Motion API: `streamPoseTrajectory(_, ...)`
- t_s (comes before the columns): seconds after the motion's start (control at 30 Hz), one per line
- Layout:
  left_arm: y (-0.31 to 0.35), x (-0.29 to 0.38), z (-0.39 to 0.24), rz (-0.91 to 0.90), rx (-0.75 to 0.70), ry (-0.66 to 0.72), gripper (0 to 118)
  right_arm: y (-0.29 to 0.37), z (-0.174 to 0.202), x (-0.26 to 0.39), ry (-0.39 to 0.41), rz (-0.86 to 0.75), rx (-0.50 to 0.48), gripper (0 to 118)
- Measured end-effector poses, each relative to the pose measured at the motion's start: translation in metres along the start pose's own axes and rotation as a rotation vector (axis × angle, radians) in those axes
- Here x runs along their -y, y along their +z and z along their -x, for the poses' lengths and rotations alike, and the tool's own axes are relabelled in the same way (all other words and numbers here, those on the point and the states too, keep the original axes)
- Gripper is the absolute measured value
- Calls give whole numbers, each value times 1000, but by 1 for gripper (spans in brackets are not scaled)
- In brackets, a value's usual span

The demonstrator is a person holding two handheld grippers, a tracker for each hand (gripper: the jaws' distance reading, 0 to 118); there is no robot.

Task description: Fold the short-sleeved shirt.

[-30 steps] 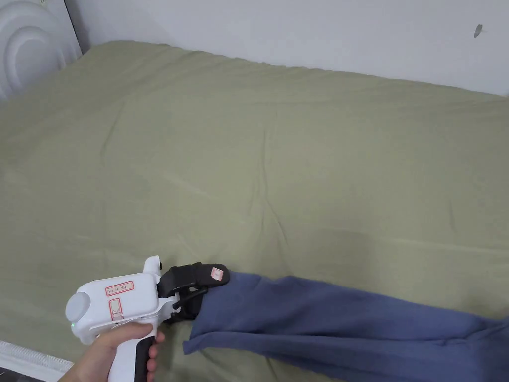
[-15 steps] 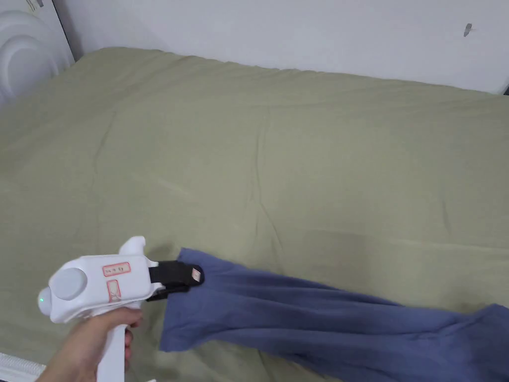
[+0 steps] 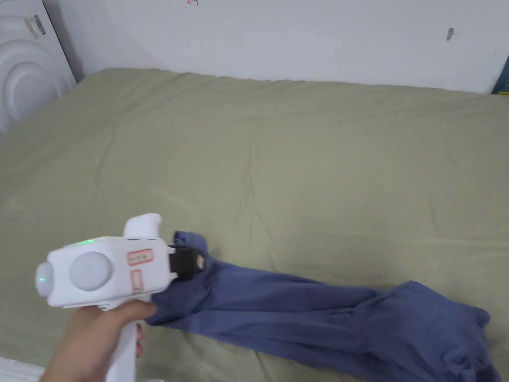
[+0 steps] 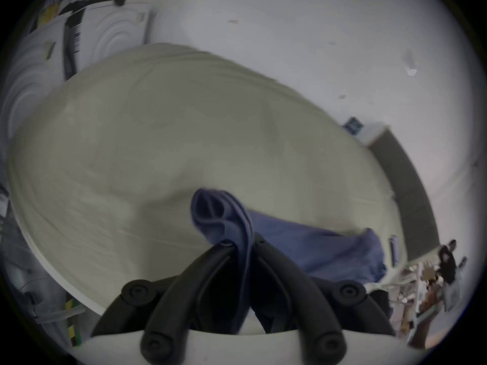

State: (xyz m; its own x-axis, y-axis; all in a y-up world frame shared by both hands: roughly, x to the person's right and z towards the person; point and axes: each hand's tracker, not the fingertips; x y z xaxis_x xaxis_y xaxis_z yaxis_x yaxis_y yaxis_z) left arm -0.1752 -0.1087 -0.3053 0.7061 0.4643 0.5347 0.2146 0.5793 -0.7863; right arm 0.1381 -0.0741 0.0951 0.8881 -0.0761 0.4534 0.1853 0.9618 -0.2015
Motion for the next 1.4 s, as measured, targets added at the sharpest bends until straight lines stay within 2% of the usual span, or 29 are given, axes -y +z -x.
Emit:
streamPoseTrajectory(0.1,-43,21,-51,34,97,9,4,3,-1,5,-15,-1,-7,8)
streamPoseTrajectory(0.17,-84,36,-74,45,40,8,4,9,-1,6,-29,-5,-13,8)
streamPoseTrajectory(0.27,-138,58,-81,115,-119,0,4,19,-5,6,-35,-22,-8,8)
streamPoseTrajectory(0.33,-151,62,-75,176,-101,41,5,25,-8,5,-36,-33,-2,8)
streamPoseTrajectory(0.37,-148,63,-80,186,-63,10,11,26,-9,5,-34,-37,0,8)
streamPoseTrajectory(0.4,-140,59,-82,183,-38,-25,38,27,-10,5,-31,-39,0,8)
streamPoseTrajectory(0.43,-126,53,-82,163,16,-36,75,27,-11,5,-28,-38,0,8)
streamPoseTrajectory(0.47,-107,44,-82,135,71,-31,102,27,-11,5,-26,-38,-1,8)
streamPoseTrajectory(0.5,-86,38,-81,64,115,-29,106,27,-11,5,-24,-36,-3,8)
streamPoseTrajectory(0.53,-63,30,-77,-18,152,-41,106,26,-11,6,-20,-34,-4,8)
streamPoseTrajectory(0.6,-33,21,-61,-70,164,-94,106,27,-10,7,-10,-30,-1,8)
streamPoseTrajectory(0.67,-21,21,-47,-139,40,-139,105,27,-10,11,-13,-24,-1,8)
streamPoseTrajectory(0.7,-24,26,-40,-159,-29,-157,95,27,-10,13,-14,-22,0,8)
streamPoseTrajectory(0.73,-29,32,-32,-167,-85,-180,71,26,-10,14,-16,-17,3,8)
streamPoseTrajectory(0.77,-39,39,-29,-161,-108,-193,71,25,-10,15,-20,-9,5,8)
streamPoseTrajectory(0.8,-49,46,-26,-137,-125,-188,59,24,-11,16,-25,-5,8,8)
streamPoseTrajectory(0.87,-72,63,-23,-102,-137,-178,7,25,-11,17,-38,3,10,8)
streamPoseTrajectory(0.97,-100,91,-38,-64,69,-71,7,27,-12,16,-35,3,22,8)
streamPoseTrajectory(1.0,-109,101,-47,-57,98,-88,7,28,-13,16,-33,5,27,8)
streamPoseTrajectory(1.07,-134,119,-69,42,41,-143,7,30,-16,17,-36,6,37,8)
streamPoseTrajectory(1.13,-146,136,-81,74,98,-149,7,31,-18,15,-37,4,42,8)
streamPoseTrajectory(1.2,-137,134,-88,10,54,-173,7,31,-18,13,-30,-2,43,8)
streamPoseTrajectory(1.23,-124,126,-87,11,70,-149,7,30,-18,11,-27,-3,40,8)
streamPoseTrajectory(1.27,-104,122,-88,-69,93,-143,7,29,-17,10,-24,-7,34,8)
streamPoseTrajectory(1.33,-66,113,-92,-176,86,-233,6,27,-15,8,-14,-11,22,8)
streamPoseTrajectory(1.4,-54,109,-88,-127,82,-256,6,22,-12,8,-14,-10,9,8)
